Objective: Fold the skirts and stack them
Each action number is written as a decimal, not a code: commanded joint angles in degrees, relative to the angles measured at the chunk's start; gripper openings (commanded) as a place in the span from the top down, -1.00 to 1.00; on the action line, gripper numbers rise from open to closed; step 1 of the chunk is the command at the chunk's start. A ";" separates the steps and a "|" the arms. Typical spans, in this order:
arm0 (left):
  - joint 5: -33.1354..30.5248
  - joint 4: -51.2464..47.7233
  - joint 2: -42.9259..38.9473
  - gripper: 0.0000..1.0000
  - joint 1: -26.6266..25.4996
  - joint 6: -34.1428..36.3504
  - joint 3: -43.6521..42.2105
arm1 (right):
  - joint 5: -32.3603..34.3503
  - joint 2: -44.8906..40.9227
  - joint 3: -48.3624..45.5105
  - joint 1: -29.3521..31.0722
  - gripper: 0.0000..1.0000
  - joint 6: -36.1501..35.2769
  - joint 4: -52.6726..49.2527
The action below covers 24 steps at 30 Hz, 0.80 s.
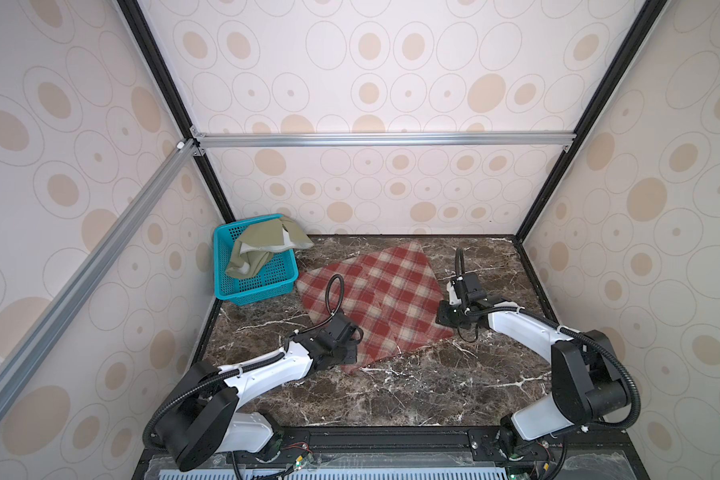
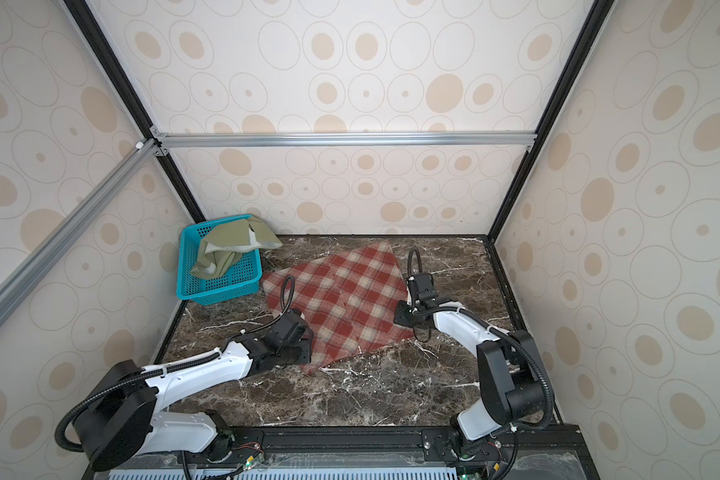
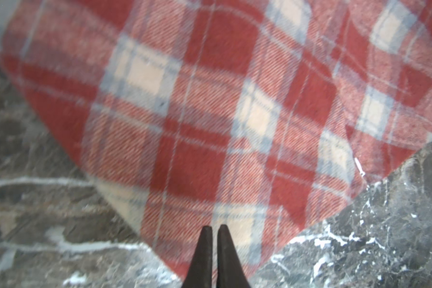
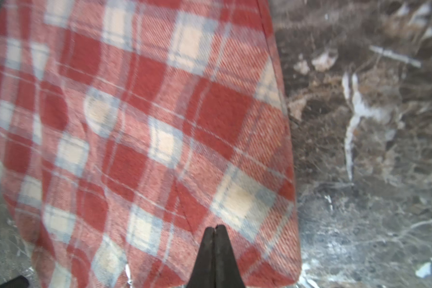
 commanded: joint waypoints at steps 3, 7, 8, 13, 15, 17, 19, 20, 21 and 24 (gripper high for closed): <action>-0.32 0.09 4.50 0.99 -0.30 4.93 0.47 | 1.36 2.30 -3.95 -0.12 1.00 0.78 -0.12; 0.68 1.33 6.19 1.00 -0.25 5.99 0.18 | 4.09 4.99 -3.61 -1.24 1.00 0.63 -0.07; 1.28 1.84 6.25 1.00 -0.33 6.30 0.03 | 4.36 5.74 -3.19 -1.61 1.00 0.33 -0.05; 5.82 4.67 6.79 1.00 -1.21 7.57 -0.29 | 9.03 10.23 1.89 -3.49 1.00 -2.97 -2.98; 7.43 6.22 7.82 1.00 -2.40 7.12 0.00 | 7.89 11.99 3.61 -4.51 1.00 -2.76 -1.32; 8.76 7.98 9.39 1.00 -3.89 6.31 0.62 | 7.55 12.84 5.64 -4.65 1.00 -2.65 -1.28; 10.13 9.99 11.36 1.00 -5.87 5.17 1.64 | 6.53 11.80 6.89 -4.66 1.00 -2.39 -0.97; 10.53 10.74 12.27 1.00 -6.84 4.62 2.20 | 5.85 10.84 7.22 -4.64 1.00 -2.39 -0.96; 11.33 11.94 13.39 1.00 -7.97 3.88 2.78 | 4.76 9.56 7.35 -4.64 1.00 -2.55 -1.19; 13.66 15.50 17.08 1.00 -10.96 2.13 4.81 | 2.85 4.96 7.31 -4.48 1.00 -3.28 -3.48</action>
